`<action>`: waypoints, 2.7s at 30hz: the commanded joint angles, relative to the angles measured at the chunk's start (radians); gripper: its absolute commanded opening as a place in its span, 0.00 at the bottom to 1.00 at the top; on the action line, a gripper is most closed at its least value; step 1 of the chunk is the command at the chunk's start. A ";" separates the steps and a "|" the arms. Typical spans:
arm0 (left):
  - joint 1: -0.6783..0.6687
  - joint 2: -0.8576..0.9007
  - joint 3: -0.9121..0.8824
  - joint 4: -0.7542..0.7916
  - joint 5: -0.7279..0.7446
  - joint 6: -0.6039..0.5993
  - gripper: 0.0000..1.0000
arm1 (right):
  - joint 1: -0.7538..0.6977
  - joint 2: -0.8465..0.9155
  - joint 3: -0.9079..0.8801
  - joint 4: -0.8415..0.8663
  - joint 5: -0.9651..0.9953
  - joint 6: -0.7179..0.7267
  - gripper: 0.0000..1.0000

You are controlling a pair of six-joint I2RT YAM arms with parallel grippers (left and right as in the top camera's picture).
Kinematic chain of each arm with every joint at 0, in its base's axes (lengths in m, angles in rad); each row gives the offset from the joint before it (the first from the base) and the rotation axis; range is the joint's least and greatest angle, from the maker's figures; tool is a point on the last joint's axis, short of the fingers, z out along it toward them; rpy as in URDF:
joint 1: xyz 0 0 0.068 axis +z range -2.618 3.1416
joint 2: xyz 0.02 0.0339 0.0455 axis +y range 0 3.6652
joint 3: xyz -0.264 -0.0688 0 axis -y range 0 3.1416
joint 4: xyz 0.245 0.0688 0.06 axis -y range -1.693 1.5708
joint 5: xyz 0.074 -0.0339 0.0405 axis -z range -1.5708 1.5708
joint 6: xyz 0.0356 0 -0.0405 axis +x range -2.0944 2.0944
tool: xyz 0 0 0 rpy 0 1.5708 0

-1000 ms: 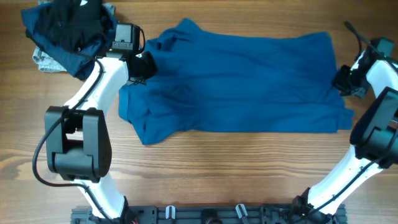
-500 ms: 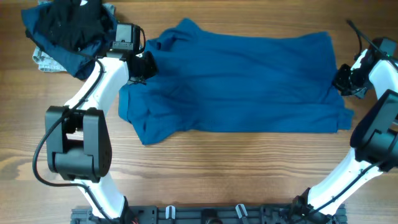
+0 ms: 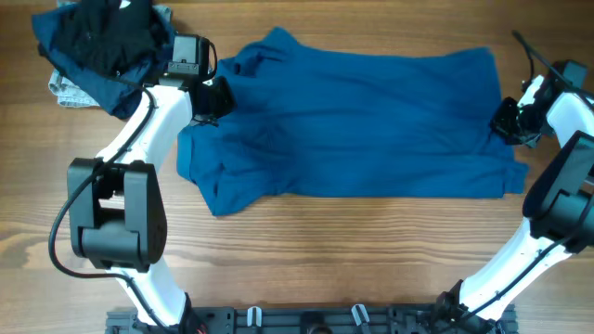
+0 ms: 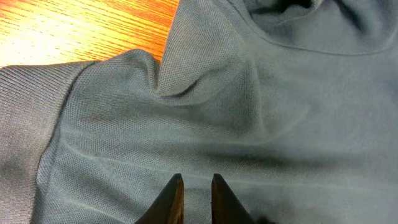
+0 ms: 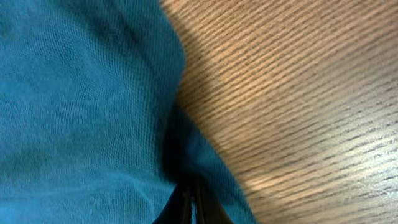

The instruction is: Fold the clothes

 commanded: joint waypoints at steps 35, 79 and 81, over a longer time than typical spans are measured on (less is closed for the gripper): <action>-0.006 0.023 0.300 0.066 0.150 0.072 0.88 | 0.047 -0.197 0.204 0.016 -0.167 0.110 0.72; 0.081 0.417 0.367 0.250 0.169 -0.433 0.21 | 0.166 -0.016 0.203 0.206 -0.156 0.241 0.88; 0.074 0.417 0.367 0.271 0.168 -0.431 0.10 | 0.166 0.016 0.203 0.235 -0.155 0.238 0.89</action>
